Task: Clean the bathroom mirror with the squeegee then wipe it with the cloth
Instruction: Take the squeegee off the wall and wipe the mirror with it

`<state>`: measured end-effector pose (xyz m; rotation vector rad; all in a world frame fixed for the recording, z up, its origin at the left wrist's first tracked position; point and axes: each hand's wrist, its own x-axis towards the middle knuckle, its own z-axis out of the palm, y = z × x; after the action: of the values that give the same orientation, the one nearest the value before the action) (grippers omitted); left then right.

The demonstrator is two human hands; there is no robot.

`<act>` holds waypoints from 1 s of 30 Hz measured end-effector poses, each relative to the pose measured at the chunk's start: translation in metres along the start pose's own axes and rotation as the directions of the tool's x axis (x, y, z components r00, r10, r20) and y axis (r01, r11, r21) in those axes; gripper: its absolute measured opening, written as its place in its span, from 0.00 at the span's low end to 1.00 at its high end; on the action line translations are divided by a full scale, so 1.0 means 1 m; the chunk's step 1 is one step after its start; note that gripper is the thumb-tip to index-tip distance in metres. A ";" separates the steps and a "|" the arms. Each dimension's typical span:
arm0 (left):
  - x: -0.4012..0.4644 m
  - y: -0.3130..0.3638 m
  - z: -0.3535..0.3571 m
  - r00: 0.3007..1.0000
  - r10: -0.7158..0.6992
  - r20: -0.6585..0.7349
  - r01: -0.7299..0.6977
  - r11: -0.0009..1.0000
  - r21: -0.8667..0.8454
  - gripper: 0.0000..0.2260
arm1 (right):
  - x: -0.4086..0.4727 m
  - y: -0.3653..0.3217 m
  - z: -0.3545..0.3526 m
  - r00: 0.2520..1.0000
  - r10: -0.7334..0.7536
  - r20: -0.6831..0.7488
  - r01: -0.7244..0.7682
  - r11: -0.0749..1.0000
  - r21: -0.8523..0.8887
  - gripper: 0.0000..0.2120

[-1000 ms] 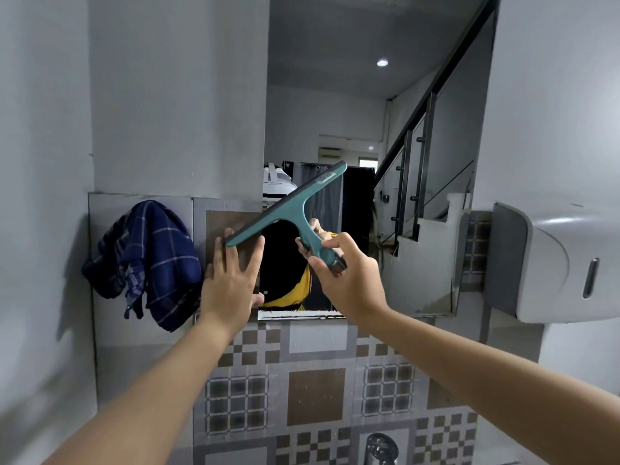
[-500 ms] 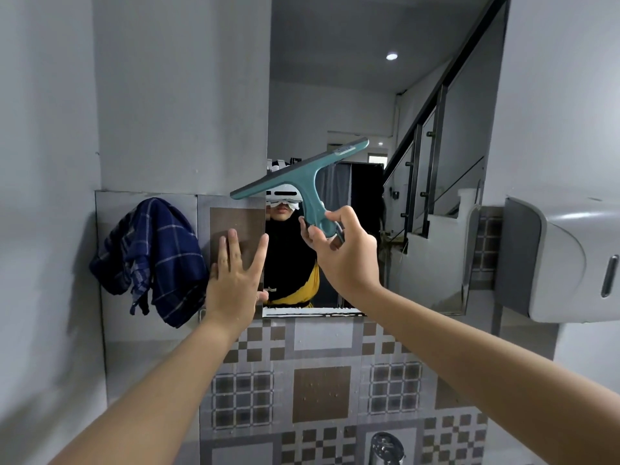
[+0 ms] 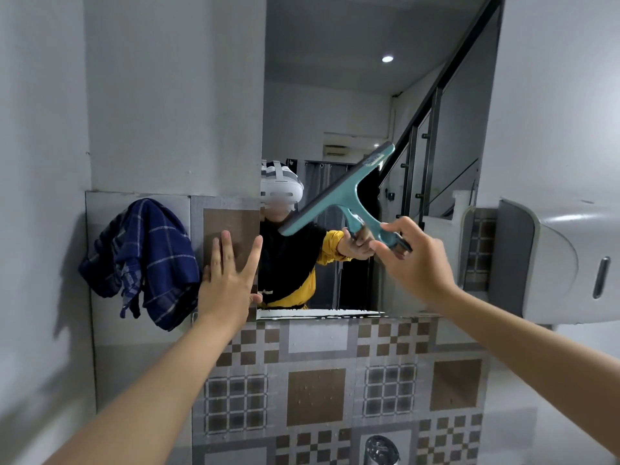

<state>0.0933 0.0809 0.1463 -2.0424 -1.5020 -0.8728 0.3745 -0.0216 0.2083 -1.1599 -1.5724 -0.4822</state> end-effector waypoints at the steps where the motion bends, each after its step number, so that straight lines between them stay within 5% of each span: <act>1: 0.000 0.000 0.000 1.000 0.001 -0.008 -0.001 1.000 0.010 0.48 | -0.002 0.008 -0.009 1.000 0.002 0.002 -0.002 1.000 -0.021 0.13; 17: 0.001 0.001 0.003 1.000 -0.005 -0.013 0.006 0.999 0.052 0.49 | -0.028 0.095 -0.076 0.995 0.094 -0.022 -0.096 0.985 -0.144 0.13; 30: -0.001 -0.001 0.004 0.998 0.045 -0.049 -0.044 0.999 0.013 0.49 | -0.067 0.067 -0.035 0.895 0.422 -0.145 -0.406 0.905 0.128 0.08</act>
<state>0.0929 0.0833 0.1424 -2.0228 -1.4267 -0.8881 0.4466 -0.0483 0.1425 -1.3019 -1.1446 -0.2125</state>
